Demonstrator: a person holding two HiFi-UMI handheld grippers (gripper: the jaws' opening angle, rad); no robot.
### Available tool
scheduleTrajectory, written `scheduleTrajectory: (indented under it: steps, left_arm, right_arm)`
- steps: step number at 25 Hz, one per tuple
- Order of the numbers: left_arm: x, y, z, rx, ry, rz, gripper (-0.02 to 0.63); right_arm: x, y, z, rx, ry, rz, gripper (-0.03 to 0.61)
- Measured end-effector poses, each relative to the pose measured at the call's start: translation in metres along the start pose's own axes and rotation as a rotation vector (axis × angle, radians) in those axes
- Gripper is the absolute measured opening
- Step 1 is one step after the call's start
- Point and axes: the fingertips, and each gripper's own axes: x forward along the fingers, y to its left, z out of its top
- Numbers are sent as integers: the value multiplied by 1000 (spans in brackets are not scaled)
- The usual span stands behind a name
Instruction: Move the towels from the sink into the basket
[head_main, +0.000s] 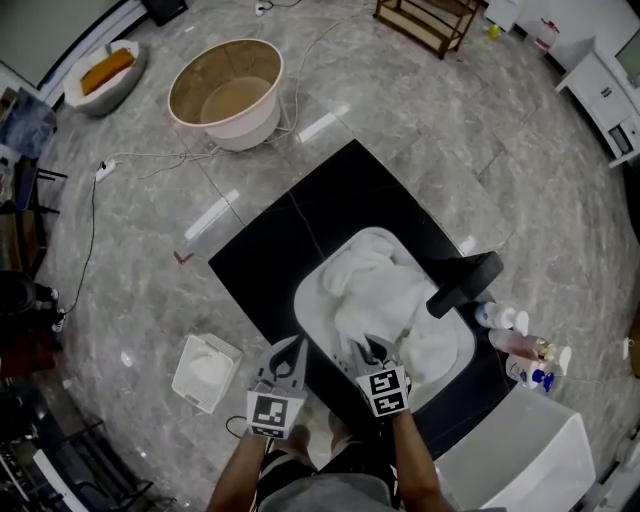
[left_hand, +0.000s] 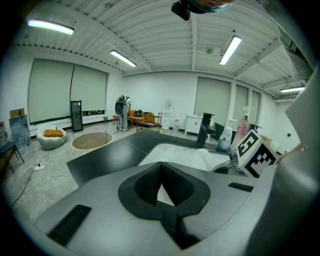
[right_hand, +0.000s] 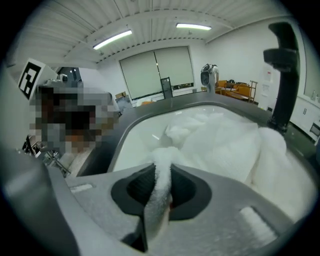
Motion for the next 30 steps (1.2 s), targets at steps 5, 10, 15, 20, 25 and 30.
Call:
scheduleTrajectory:
  steps: [5,10,15,20,25,30]
  left_arm:
    - [-27,5,24,27,-45,18,9]
    - [-64,12,56,30,-101,52,9]
    - [-109,24,80,75,-164,96,9]
    - [-164,38,96,87,-217,159,9]
    - [-225,53,101,94,-259,238,9]
    - [-286,72,99,82,-303,329,9]
  right_arm:
    - [-34,1,50,-30,-108,-64,57]
    - [-64,27,84,-65,-177,-69,57]
    - [-100,53,137,-126,-289,-90,57]
    - [-145,92,194,-179,-429,-85,56]
    - [-174,150,225,-232,-521,-39,55]
    - [-185,213,241,-281,-575,31,55]
